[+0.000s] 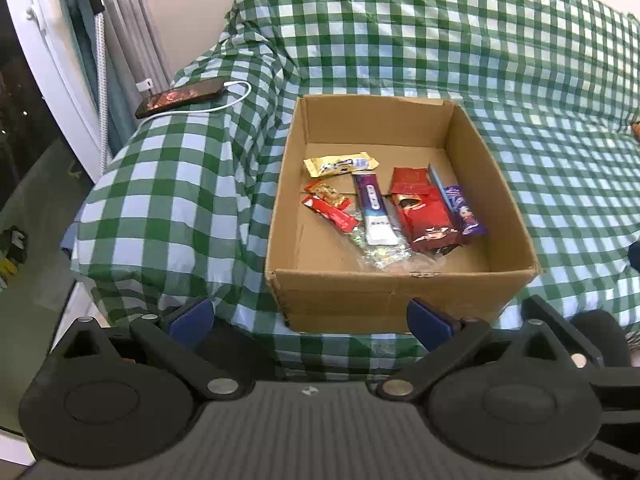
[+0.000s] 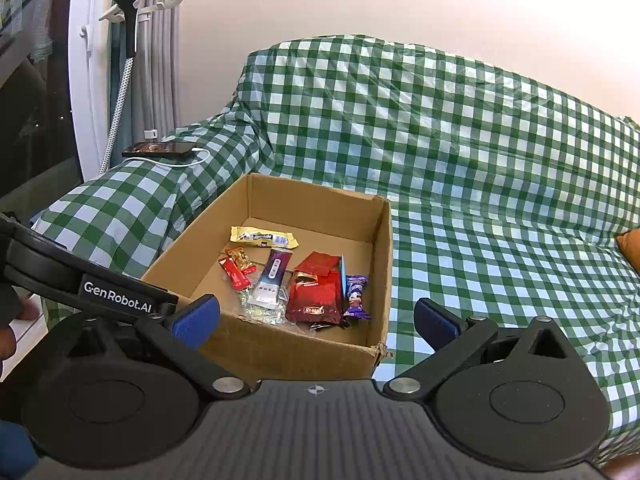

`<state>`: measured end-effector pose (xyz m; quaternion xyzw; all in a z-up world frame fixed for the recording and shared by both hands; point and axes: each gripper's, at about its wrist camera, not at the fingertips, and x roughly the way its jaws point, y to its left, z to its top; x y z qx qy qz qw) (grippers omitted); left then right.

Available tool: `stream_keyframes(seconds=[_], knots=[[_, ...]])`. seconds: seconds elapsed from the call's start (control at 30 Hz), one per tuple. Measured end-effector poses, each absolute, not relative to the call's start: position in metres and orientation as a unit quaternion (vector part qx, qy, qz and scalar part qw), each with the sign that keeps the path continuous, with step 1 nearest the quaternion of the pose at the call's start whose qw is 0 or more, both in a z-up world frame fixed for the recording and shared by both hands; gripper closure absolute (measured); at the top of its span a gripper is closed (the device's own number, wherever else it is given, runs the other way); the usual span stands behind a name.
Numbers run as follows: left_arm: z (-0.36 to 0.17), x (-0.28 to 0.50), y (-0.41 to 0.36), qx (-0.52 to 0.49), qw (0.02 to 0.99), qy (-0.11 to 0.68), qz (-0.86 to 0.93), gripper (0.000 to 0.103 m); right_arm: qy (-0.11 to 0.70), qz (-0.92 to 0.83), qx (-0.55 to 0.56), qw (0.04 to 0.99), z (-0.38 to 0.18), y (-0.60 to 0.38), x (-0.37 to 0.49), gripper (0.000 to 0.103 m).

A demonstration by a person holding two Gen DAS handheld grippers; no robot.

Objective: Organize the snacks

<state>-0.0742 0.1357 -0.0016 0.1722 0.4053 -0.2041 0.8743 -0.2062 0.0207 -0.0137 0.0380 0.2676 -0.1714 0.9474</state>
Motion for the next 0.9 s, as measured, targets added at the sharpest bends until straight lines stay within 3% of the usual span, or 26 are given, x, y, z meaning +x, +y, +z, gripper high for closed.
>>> stream_keyframes(seconds=[0.9], knots=[[-0.0022, -0.0750, 0.1355, 0.176, 0.878, 0.399, -0.199, 0.000, 0.270, -0.173, 0.040, 0.946, -0.0145, 0.0176, -0.2080, 0.000]])
